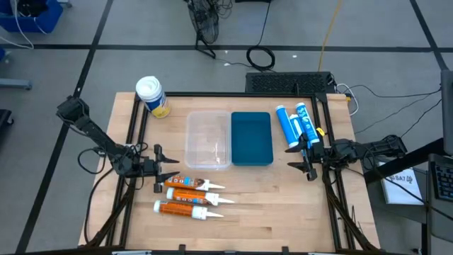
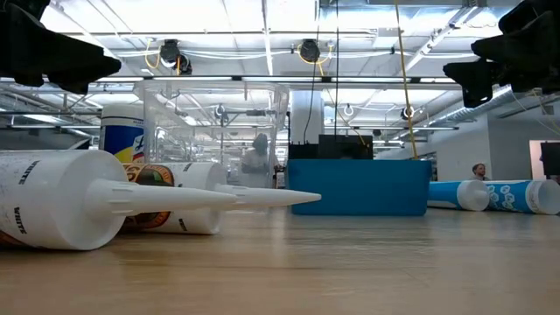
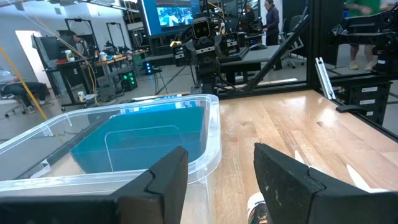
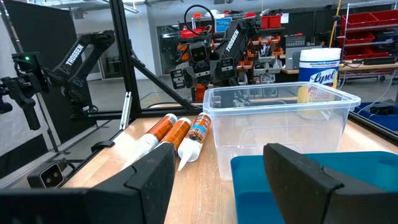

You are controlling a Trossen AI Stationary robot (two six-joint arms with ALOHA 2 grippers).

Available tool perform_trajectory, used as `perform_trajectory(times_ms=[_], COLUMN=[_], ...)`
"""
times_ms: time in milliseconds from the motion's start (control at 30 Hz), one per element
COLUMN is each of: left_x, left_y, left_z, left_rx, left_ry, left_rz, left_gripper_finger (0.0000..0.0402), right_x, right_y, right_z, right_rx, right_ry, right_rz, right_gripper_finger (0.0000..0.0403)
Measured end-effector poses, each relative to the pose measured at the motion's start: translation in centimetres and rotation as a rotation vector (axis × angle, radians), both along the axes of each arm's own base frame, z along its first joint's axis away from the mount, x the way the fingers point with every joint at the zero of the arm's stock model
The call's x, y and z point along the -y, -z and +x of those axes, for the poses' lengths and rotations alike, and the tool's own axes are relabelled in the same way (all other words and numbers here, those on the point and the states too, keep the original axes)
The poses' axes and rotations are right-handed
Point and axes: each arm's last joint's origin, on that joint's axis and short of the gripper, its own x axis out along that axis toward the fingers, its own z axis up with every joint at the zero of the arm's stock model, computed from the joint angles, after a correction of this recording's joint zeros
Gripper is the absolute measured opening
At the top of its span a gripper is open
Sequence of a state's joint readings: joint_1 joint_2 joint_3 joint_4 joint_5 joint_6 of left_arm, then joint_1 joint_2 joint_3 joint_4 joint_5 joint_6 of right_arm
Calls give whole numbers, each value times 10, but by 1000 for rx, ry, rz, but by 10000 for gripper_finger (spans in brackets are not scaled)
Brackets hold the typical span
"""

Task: Pick & place silicon tubes, Sealant and Lysol wipes

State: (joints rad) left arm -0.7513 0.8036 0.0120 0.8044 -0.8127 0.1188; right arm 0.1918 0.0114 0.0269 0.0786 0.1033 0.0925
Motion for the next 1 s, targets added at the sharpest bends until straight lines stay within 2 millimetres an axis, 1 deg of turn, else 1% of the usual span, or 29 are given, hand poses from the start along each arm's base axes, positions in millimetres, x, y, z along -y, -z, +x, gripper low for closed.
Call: perform_trajectory(times_ms=[700,800,867,1000], left_x=[0,0,0,0], left_y=[0,0,0,0], left_z=[0,0,0,0], left_rx=[0,0,0,0], left_ry=[0,0,0,0], left_rz=[0,0,0,0], left_gripper_finger=[186,186,186,186], right_x=[0,0,0,0], right_y=[0,-2,-7,-15], right_z=[0,0,-1,-2], right_rx=[0,22,68,141], right_ry=[0,3,-1,-39], right_rz=[0,-8,20,154], right_gripper_finger=[226,226,226,226])
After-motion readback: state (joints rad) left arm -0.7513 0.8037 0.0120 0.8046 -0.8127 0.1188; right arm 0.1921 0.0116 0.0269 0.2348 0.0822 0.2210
